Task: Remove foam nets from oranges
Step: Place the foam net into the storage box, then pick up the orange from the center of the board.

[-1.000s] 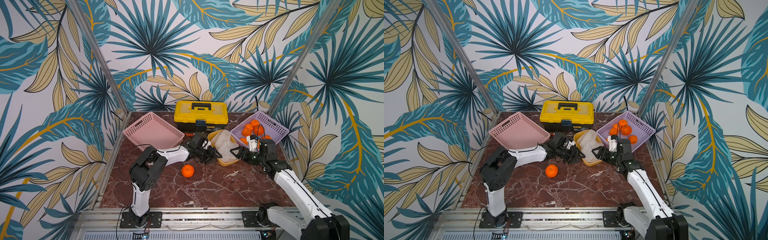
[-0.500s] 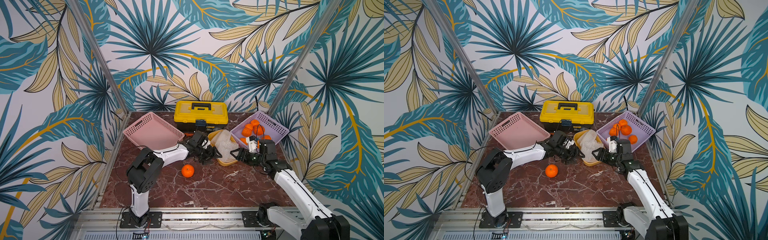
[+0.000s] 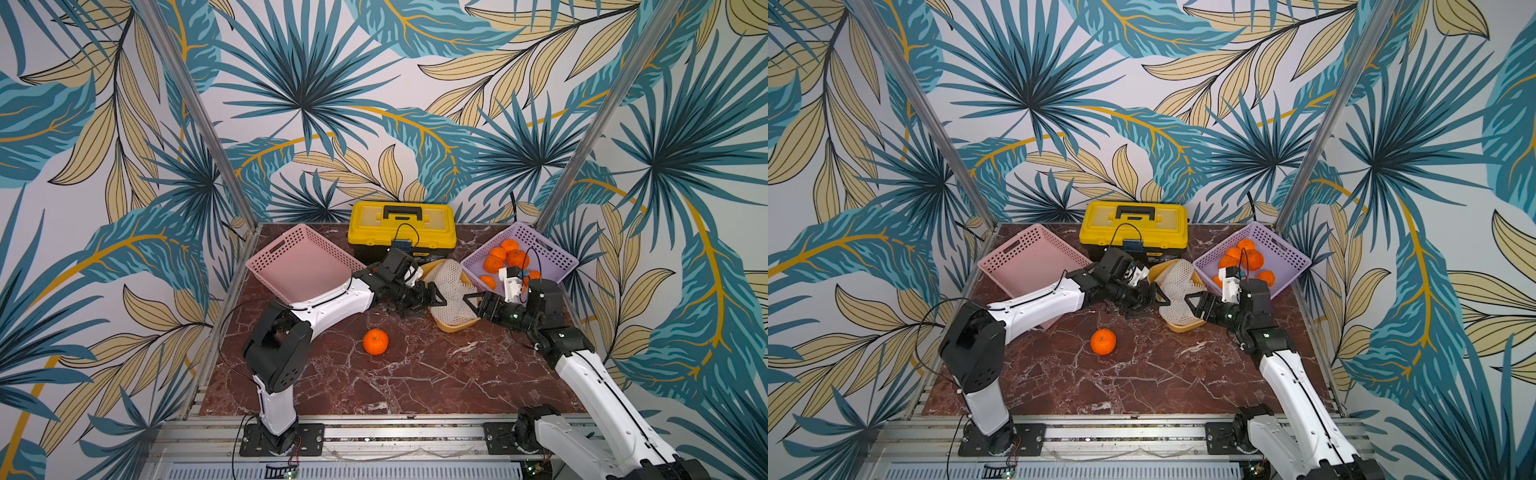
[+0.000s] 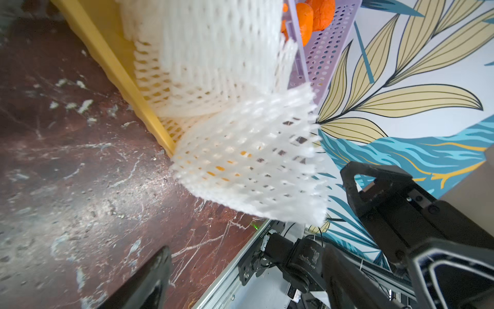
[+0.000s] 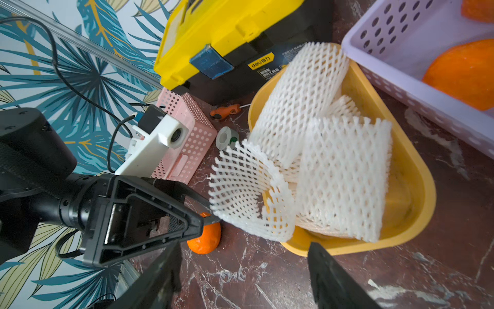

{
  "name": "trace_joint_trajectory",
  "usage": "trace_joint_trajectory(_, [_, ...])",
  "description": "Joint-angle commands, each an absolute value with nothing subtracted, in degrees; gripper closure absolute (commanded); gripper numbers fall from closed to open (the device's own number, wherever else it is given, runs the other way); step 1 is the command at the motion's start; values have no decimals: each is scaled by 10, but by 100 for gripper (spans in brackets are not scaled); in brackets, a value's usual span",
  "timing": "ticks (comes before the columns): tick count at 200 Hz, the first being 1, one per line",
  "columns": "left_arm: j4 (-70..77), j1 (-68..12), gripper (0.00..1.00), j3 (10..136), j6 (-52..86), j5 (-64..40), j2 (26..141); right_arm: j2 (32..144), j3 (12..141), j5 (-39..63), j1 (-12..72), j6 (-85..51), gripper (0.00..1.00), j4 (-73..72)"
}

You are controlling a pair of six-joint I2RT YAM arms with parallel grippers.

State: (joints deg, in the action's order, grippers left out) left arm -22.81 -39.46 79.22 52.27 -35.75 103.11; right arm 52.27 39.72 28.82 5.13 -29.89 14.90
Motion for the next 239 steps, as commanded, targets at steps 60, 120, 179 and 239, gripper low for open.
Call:
trace_joint_trajectory(60, [-252, -369, 10, 804, 500, -359, 994, 503, 380, 315, 69, -307, 24, 86])
trace_joint_trajectory(120, [-264, -347, 9, 811, 493, -363, 972, 475, 393, 292, 146, -264, 25, 85])
trace_joint_trajectory(179, [-340, -258, 4, 828, 443, -317, 889, 552, 462, 91, 413, -150, 24, 104])
trace_joint_trajectory(239, [-364, -127, 1, 748, 462, -242, 814, 796, 595, -67, 572, -76, 13, 184])
